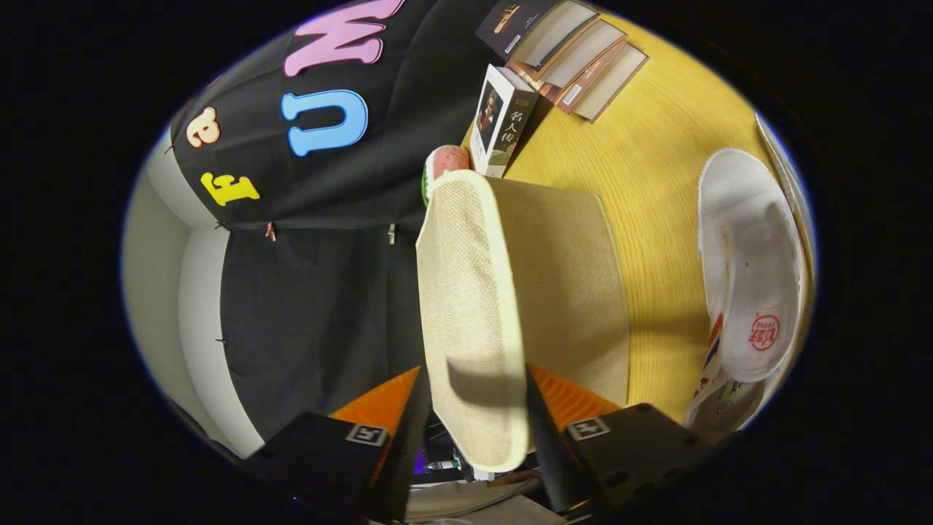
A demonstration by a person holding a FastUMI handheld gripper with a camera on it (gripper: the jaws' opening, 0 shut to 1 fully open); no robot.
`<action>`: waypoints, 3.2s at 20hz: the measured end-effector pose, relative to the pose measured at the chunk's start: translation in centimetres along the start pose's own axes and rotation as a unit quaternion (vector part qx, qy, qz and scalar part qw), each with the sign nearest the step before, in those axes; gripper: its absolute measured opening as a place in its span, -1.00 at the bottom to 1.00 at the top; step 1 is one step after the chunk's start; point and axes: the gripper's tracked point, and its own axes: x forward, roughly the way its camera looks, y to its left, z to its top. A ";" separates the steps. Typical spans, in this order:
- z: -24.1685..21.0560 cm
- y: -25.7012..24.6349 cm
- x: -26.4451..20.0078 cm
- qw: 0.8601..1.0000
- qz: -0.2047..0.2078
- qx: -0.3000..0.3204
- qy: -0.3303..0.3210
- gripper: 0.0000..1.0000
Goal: Open the storage box then place both shoes into the box .Put the left shoe in first, then the right shoe, with the right side of both shoes facing outward in a uniform manner.
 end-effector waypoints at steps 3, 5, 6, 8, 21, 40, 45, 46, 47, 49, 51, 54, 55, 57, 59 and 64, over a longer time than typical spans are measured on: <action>0.7 0.8 -0.3 1.000 0.003 -0.020 -0.020 -0.47; 0.6 2.8 -1.1 0.998 0.028 -0.045 -0.028 -0.87; 0.1 4.3 -1.5 0.998 0.037 -0.054 -0.025 -0.90; -0.2 6.7 -1.4 0.995 0.039 -0.090 -0.024 -0.90; -4.7 23.1 8.5 0.960 0.063 -0.274 -0.016 -0.68; -7.0 24.9 12.1 0.962 0.069 -0.263 0.008 0.93; -5.4 23.0 9.5 0.955 0.033 -0.293 -0.030 0.95; -4.5 22.2 7.9 0.951 0.015 -0.305 -0.052 0.95; -3.5 21.0 6.1 0.946 -0.007 -0.317 -0.074 0.94; -0.5 17.5 2.2 0.930 -0.074 -0.337 -0.124 0.94; 2.1 13.2 -2.4 0.906 -0.150 -0.358 -0.169 0.95; 3.7 5.6 -7.9 0.868 -0.264 -0.379 -0.182 0.95; 3.7 3.2 -9.3 0.860 -0.292 -0.378 -0.178 0.96; 3.1 -1.7 -12.4 0.849 -0.340 -0.368 -0.166 0.95; 2.6 -5.8 -13.4 0.841 -0.377 -0.358 -0.149 0.94; 2.8 -13.2 -12.6 0.825 -0.428 -0.356 -0.095 0.74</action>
